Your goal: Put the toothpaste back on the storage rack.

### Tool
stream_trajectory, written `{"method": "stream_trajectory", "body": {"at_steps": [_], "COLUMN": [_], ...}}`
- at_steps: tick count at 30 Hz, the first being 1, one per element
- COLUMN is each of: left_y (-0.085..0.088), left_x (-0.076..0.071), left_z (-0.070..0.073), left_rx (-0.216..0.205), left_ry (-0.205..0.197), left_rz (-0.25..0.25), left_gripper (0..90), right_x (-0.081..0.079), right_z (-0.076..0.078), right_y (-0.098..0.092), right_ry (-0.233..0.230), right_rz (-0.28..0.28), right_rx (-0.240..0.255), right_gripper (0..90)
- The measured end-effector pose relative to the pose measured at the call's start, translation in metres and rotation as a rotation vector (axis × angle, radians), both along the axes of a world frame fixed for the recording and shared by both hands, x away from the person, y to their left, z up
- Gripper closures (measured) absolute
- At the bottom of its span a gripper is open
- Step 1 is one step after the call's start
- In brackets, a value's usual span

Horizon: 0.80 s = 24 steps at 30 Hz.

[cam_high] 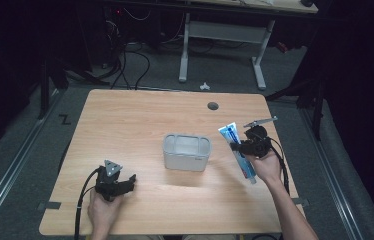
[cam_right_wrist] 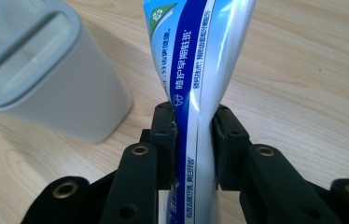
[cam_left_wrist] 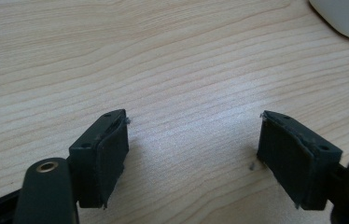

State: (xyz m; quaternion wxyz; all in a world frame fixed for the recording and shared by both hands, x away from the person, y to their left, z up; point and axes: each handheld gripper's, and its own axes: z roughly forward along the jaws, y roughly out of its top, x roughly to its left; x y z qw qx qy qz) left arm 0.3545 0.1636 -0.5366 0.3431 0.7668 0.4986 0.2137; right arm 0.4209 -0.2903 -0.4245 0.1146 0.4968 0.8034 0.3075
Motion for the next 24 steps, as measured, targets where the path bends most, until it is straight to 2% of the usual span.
{"method": "stream_trajectory", "body": {"at_steps": [1,5,10,24], "left_y": [0.0,0.0,0.0,0.0], "left_x": [0.0,0.0,0.0,0.0], "left_z": [0.0,0.0,0.0,0.0], "left_rx": [-0.001,0.0,0.0,-0.001], "left_ry": [-0.002,0.0,-0.002,-0.002], "left_rz": [0.0,0.0,0.001,0.001], "left_gripper": [25.0,25.0,25.0,25.0], "right_x": [-0.001,-0.002,-0.006,-0.009], "right_z": [0.002,0.005,0.014,0.033], "right_y": [0.002,0.003,0.003,0.012], "right_ry": [-0.009,-0.019,-0.064,-0.119], "right_rz": [0.003,0.01,0.028,0.056], "right_rx": [0.015,0.021,0.047,0.079], "right_gripper": [73.6,73.6,73.7,73.7]}}
